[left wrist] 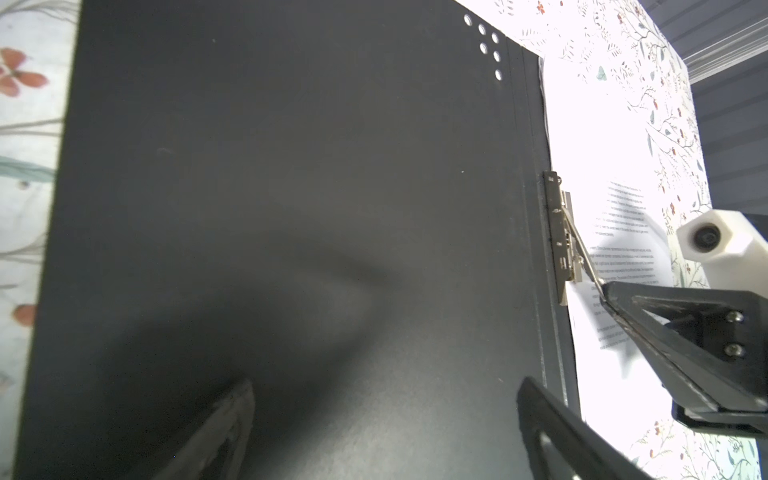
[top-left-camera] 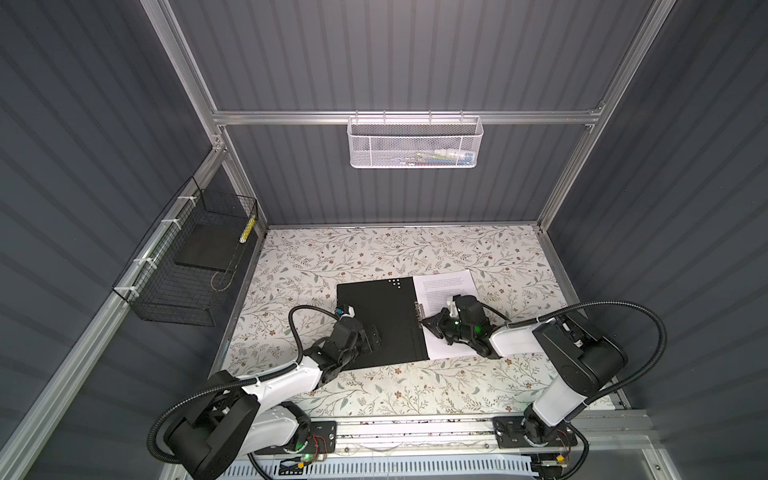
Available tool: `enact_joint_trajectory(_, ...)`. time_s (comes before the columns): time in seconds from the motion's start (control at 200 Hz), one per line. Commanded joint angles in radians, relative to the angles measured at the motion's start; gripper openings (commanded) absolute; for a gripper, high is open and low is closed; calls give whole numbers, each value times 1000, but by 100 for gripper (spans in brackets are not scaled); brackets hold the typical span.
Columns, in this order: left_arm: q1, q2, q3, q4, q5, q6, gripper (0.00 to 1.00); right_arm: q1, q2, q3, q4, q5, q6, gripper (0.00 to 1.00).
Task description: Put the files into the folder
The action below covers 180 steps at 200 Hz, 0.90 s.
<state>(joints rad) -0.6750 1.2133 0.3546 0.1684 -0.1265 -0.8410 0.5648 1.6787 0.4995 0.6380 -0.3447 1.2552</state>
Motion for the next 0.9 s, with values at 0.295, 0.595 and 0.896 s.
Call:
enact_joint_trajectory(0.295,2,54,-34,-175,-10,-7,100,-37,94,-48,-308,135,-117,0)
enact_joint_trajectory(0.595,2,86,-17,-166,-4,5,100,-38,163,-52,-295,158,-141,0)
enact_joint_trajectory(0.896,2,96,-18,-158,-4,5,100,-37,194,-50,-309,192,-148,0)
